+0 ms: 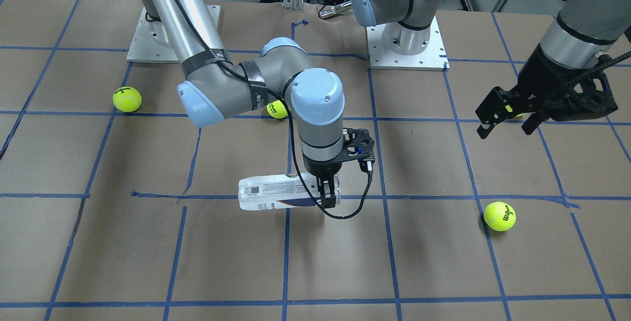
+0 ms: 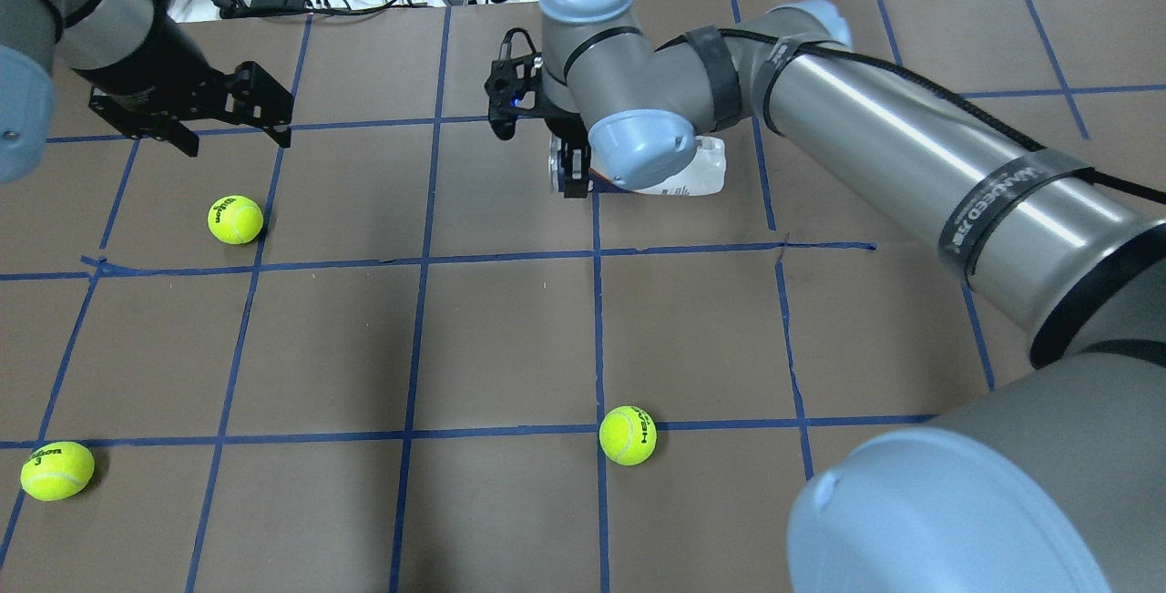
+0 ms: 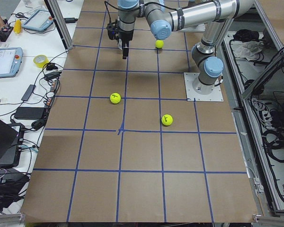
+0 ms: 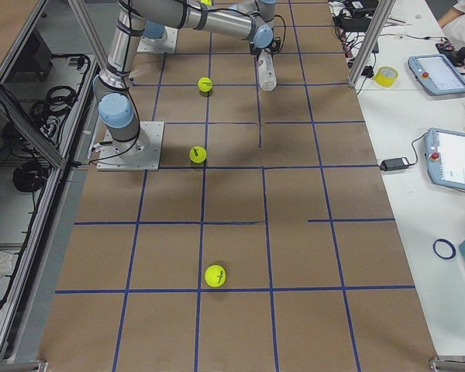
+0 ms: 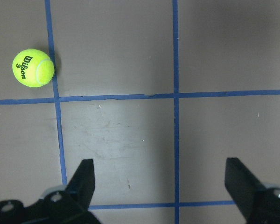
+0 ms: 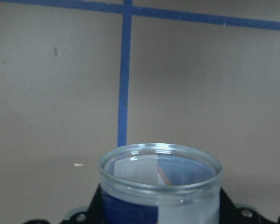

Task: Lift up tennis ball bucket
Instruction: 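Lift the can and carry it toward the table center with the right gripper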

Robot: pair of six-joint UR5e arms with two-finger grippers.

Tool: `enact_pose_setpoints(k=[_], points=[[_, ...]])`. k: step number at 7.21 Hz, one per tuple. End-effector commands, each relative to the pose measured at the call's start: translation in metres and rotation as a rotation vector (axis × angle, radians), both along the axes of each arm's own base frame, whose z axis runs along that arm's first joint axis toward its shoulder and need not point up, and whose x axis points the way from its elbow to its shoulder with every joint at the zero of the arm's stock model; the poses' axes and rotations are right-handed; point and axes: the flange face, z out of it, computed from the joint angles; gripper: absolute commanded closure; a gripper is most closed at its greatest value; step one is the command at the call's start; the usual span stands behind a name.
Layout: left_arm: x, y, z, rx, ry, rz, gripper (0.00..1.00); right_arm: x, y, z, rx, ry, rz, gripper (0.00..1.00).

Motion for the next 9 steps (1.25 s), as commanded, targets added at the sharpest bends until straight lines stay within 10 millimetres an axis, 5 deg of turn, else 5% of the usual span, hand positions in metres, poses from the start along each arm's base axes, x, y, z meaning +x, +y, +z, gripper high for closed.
enact_pose_setpoints(k=[1, 2, 3, 4, 7, 8, 9], points=[[0.025, -0.002, -0.012, 0.018, 0.037, 0.04, 0.0, 0.028, 0.024, -0.016, 0.005, -0.008, -0.001, 0.8], [0.026, -0.002, -0.023, 0.039, 0.035, 0.034, 0.0, 0.027, 0.024, -0.018, 0.006, -0.004, 0.016, 0.6], [0.025, 0.0, -0.028, 0.052, 0.042, 0.042, 0.0, 0.027, 0.023, -0.021, 0.013, -0.006, 0.003, 0.26], [0.028, 0.0, -0.027, 0.048, 0.035, 0.041, 0.0, 0.025, 0.02, -0.019, 0.031, -0.046, -0.003, 0.03], [0.03, -0.005, -0.035, 0.054, 0.04, 0.042, 0.0, 0.001, -0.003, 0.024, -0.025, -0.063, -0.062, 0.0], [0.03, -0.006, -0.036, 0.058, 0.047, 0.043, 0.0, -0.02, -0.012, 0.048, -0.035, -0.061, -0.098, 0.0], [0.029, -0.007, -0.038, 0.063, 0.052, 0.043, 0.0, -0.063, -0.02, 0.099, -0.026, -0.08, -0.168, 0.0]])
